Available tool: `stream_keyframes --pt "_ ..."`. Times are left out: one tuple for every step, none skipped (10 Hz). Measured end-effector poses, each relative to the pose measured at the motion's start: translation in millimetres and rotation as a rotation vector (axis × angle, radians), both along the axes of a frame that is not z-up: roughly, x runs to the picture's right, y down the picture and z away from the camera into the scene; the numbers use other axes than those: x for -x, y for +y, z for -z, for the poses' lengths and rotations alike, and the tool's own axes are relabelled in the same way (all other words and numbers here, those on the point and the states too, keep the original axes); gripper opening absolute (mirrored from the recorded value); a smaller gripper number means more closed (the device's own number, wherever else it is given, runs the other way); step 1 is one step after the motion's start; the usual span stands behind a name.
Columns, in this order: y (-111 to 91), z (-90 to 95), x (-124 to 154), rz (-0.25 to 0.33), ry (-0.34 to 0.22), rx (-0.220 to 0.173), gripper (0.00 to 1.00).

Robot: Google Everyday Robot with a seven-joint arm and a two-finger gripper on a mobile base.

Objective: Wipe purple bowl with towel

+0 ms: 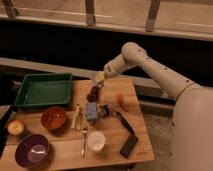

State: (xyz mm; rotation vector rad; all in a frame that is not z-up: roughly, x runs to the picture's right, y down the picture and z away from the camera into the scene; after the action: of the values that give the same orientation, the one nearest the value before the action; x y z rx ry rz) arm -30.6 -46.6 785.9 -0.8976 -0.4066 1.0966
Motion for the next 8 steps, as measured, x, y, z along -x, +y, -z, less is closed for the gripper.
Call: stream_keyframes --pt "8 11.6 10 0.051 -0.042 -0.015 0.0" --pt "19 25.9 21 0.134 -0.11 -0.033 0.0" --pt "24 31.6 26 0.172 -0.141 -0.04 0.0" --pt "29 38.5 30 0.213 -0.177 -0.048 0.0" --pt "30 40.5 31 0.222 -0.185 -0.05 0.0" --pt "30 40.2 30 0.221 -0.184 -0.05 0.0" --pt "30 40.4 31 0.221 -0.185 -0.05 0.0" --pt "31 39.8 30 0.221 -0.183 -0.051 0.0"
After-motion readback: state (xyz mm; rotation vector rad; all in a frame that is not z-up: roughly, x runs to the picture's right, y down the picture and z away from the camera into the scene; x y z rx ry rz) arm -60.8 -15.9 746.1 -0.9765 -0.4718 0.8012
